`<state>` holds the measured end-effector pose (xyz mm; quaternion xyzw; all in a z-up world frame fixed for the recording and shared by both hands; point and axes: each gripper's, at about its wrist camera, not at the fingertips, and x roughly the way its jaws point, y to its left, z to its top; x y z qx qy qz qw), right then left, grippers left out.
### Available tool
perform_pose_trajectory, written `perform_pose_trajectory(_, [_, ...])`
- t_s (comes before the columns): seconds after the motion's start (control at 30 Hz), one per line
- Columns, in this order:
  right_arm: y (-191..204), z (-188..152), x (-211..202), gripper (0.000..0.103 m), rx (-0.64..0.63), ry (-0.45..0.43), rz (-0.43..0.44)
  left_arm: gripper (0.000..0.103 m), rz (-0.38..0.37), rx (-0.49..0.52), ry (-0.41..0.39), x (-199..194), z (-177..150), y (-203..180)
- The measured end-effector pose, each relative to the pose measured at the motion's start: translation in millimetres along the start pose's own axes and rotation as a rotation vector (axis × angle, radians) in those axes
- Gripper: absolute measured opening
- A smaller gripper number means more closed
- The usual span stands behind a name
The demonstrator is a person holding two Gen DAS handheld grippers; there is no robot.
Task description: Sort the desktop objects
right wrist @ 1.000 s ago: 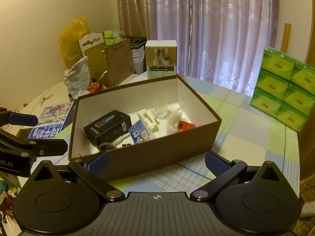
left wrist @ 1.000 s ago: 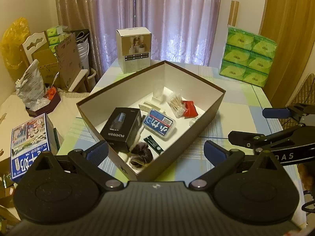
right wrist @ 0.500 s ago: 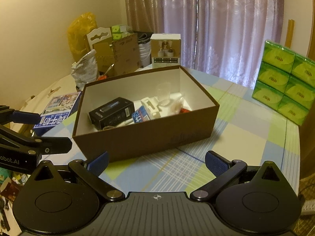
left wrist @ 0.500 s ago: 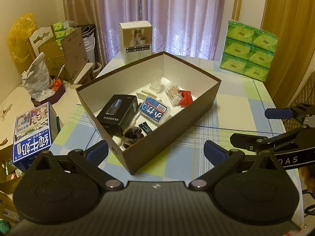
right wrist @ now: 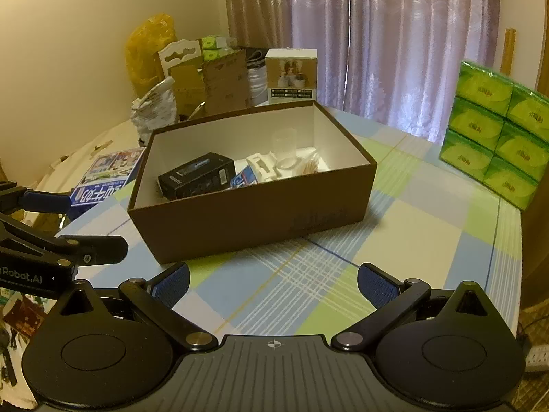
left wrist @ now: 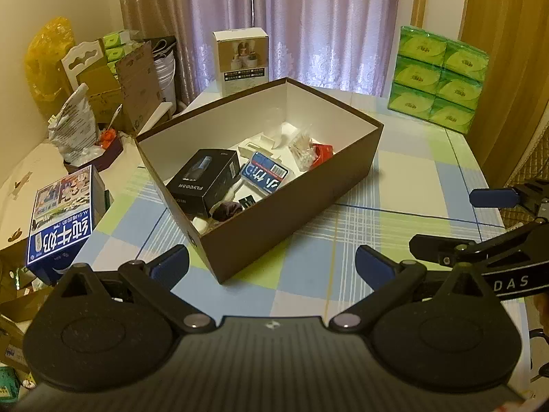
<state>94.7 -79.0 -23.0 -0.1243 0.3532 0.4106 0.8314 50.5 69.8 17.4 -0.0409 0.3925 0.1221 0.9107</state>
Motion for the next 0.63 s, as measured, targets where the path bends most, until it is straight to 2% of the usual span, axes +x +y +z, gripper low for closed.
perform_pose_trajectory(0.63, [-5.1,-8.5,-0.3,0.101,-0.010,0.021,0.024,0.102,0.020,-0.026,0.011,-3.4,-8.3,-7.1])
